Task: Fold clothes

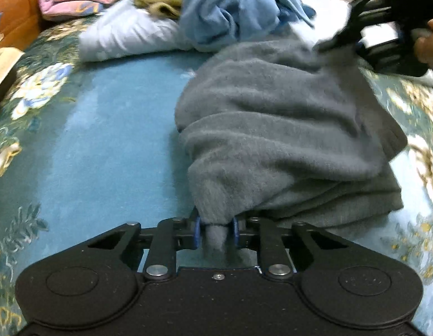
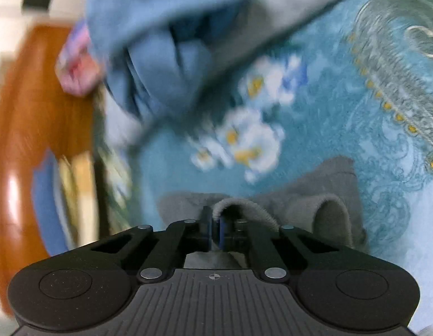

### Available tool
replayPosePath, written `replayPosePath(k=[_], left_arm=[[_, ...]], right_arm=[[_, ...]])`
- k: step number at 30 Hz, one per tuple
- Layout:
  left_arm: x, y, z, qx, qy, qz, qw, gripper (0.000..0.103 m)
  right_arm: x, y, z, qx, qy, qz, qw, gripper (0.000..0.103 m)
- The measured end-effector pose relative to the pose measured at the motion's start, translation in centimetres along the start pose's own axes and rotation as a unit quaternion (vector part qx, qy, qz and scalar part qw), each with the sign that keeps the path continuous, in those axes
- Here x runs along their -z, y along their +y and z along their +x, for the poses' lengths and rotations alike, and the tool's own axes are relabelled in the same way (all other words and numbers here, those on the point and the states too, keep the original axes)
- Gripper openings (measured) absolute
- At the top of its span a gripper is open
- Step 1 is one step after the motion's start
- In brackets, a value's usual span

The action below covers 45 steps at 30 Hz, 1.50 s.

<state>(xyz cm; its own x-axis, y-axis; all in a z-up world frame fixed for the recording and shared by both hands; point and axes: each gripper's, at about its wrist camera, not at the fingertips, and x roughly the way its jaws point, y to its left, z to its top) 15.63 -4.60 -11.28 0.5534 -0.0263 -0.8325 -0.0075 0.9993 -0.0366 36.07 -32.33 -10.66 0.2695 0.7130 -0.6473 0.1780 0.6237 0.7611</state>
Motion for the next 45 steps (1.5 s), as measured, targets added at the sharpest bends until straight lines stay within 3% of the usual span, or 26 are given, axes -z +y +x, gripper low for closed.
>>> replayPosePath(k=[2,3,8,14,15,17,18,23,27,29,31,33,37,38,39,42,45], left_arm=[[0.0,0.0,-0.6,0.008,-0.007,-0.011,0.9999,0.016],[0.0,-0.1,-0.6,0.012,-0.006,-0.014,0.9998,0.016],[0.8,-0.3,0.8,0.011,0.029,-0.020,0.9993,0.016],[0.4,-0.1,0.3,0.020,0.038,-0.004,0.9991,0.021],[0.3,0.0,0.2,0.022,0.040,-0.001,0.9990,0.021],[-0.1,0.2,-0.3,0.028,0.041,-0.002,0.9988,0.022],[-0.3,0.5,-0.6,0.030,0.042,-0.007,0.9986,0.025],[-0.9,2.5,-2.9,0.038,0.034,-0.050,0.9975,0.051],[-1.5,2.5,-3.1,0.033,0.037,-0.028,0.9984,0.054],[-2.0,2.4,-2.6,0.037,0.039,-0.033,0.9980,0.057],[-2.6,2.3,-2.1,0.041,0.039,-0.043,0.9975,0.057],[-3.0,2.3,-2.1,0.042,0.033,-0.060,0.9968,0.058],[-3.4,2.8,-1.9,0.044,0.034,-0.098,0.9936,0.061],[-3.4,2.9,-1.8,0.045,0.036,-0.105,0.9928,0.061],[-3.3,3.0,-1.8,0.045,0.037,-0.111,0.9921,0.061],[-3.2,3.4,-1.9,0.045,0.042,-0.124,0.9903,0.062],[-3.0,3.8,-1.6,0.047,0.049,-0.137,0.9883,0.062]], right_arm=[[-0.4,-0.1,-2.9,-0.026,-0.056,0.022,0.998,0.003],[-0.5,-0.6,-3.3,-0.013,-0.059,0.025,0.998,0.003],[-0.7,-4.3,-2.2,0.097,-0.022,0.020,0.995,0.003],[-0.3,-4.1,-1.8,0.100,-0.009,-0.001,0.995,0.005],[-0.2,-3.7,-2.3,0.095,-0.006,-0.012,0.995,0.008],[0.0,-3.0,-3.3,0.084,0.000,-0.033,0.996,0.027],[0.3,-2.7,-4.0,0.086,0.001,-0.046,0.995,0.045],[2.9,-3.3,-5.4,0.115,0.023,-0.088,0.989,0.052],[5.4,-4.5,-3.6,0.131,0.054,-0.083,0.986,0.051],[6.3,-5.2,-2.8,0.136,0.061,-0.070,0.986,0.056],[6.8,-5.7,-2.2,0.134,0.065,-0.053,0.987,0.067],[7.3,-5.7,-2.4,0.128,0.055,-0.049,0.989,0.061],[8.0,-5.3,-3.8,0.111,0.036,-0.042,0.992,0.035],[8.2,-5.2,-4.2,0.103,0.034,-0.040,0.993,0.027],[8.3,-5.0,-4.6,0.094,0.031,-0.040,0.994,0.011],[8.5,-4.8,-6.1,0.084,0.022,-0.038,0.996,0.011],[8.5,-6.5,-5.7,0.108,0.031,-0.023,0.993,0.011]])
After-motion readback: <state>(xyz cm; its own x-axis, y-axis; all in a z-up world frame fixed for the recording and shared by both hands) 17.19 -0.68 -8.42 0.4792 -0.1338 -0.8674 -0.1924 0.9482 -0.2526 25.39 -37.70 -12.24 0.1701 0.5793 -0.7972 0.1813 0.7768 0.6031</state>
